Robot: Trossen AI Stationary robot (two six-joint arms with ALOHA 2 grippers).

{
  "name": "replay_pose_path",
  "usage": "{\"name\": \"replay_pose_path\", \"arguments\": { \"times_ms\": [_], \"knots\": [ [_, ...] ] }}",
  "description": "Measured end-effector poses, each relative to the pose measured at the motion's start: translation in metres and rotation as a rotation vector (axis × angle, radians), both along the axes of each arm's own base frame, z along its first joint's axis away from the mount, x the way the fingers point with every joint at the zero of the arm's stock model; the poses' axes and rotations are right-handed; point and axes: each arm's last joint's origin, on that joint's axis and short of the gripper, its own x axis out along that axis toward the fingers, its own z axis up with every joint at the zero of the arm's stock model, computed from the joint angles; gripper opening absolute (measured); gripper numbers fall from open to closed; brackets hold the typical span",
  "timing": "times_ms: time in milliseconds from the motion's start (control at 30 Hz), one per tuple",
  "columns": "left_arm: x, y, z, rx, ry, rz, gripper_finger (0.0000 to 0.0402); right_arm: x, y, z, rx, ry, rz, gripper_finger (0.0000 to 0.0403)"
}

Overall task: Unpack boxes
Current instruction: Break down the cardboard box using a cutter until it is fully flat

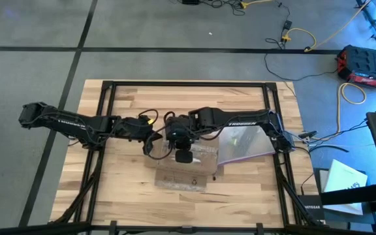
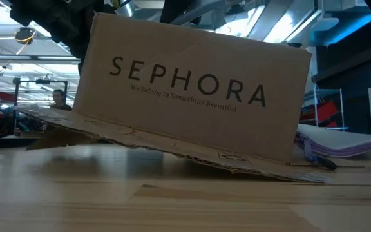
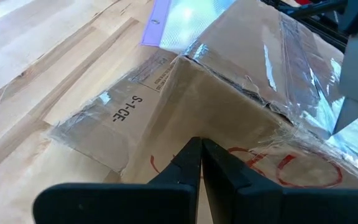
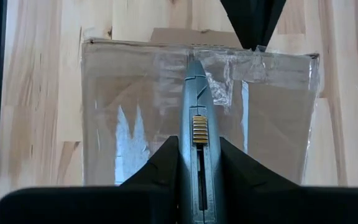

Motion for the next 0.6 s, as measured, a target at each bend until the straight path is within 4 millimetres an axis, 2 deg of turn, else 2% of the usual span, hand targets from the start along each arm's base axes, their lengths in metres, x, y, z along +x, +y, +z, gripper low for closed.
{"name": "replay_pose_path", "arguments": {
  "times_ms": [400, 600],
  "knots": [
    [0.0, 0.0, 0.0, 0.012, -0.001, -0.008, 0.0, 0.0, 0.001, -0.006, 0.023, 0.042, 0.009, 0.0055],
    [0.0, 0.0, -0.001, 0.017, 0.006, -0.01, 0.0, 0.007, -0.002, -0.02, 0.027, 0.073, 0.018, 0.0055]
  ]
}}
